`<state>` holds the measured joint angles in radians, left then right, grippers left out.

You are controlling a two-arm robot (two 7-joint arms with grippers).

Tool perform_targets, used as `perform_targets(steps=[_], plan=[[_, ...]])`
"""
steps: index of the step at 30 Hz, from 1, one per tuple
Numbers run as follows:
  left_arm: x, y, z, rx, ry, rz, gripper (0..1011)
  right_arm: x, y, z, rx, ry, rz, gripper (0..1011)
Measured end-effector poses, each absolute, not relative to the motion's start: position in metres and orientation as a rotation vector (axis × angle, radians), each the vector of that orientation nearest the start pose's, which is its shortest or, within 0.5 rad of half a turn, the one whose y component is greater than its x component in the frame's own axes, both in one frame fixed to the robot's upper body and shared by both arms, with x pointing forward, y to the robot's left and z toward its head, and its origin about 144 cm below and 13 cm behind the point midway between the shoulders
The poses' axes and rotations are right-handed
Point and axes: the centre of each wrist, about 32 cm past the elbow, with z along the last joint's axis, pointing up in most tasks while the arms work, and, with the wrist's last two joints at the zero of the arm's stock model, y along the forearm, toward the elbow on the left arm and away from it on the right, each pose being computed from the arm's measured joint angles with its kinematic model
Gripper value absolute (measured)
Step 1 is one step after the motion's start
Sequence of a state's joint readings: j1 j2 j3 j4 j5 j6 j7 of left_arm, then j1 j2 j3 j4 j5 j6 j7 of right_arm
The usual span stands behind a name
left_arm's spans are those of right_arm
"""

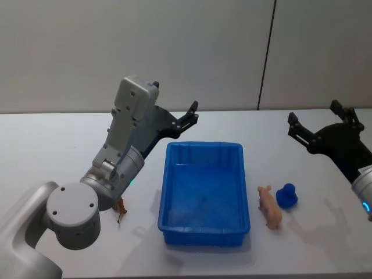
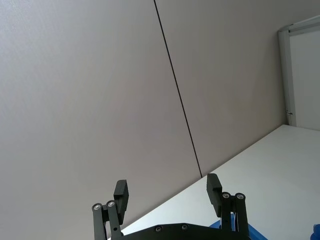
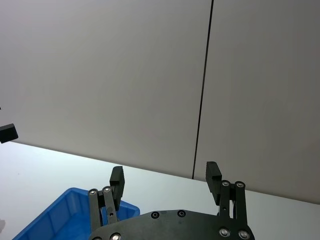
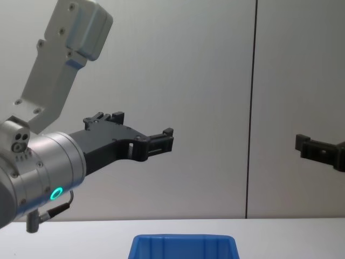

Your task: Pick up the two dolls from the table and place them into the box.

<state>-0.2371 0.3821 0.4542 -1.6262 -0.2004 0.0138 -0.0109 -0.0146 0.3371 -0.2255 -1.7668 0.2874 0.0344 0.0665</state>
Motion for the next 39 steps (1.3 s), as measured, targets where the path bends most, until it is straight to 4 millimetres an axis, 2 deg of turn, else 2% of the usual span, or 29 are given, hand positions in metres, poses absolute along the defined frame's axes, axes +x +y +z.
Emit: perform_targets(steps=[20, 39], plan=[[0.492, 0.198, 1.204, 0.061, -0.268, 1.124, 1000, 0.448, -0.241, 1.181, -0.079, 0.042, -1.298, 1001], [0.492, 0.198, 1.204, 0.061, -0.268, 1.124, 1000, 0.467, -0.246, 1.146, -0.242, 0.189, -1.339, 1001]])
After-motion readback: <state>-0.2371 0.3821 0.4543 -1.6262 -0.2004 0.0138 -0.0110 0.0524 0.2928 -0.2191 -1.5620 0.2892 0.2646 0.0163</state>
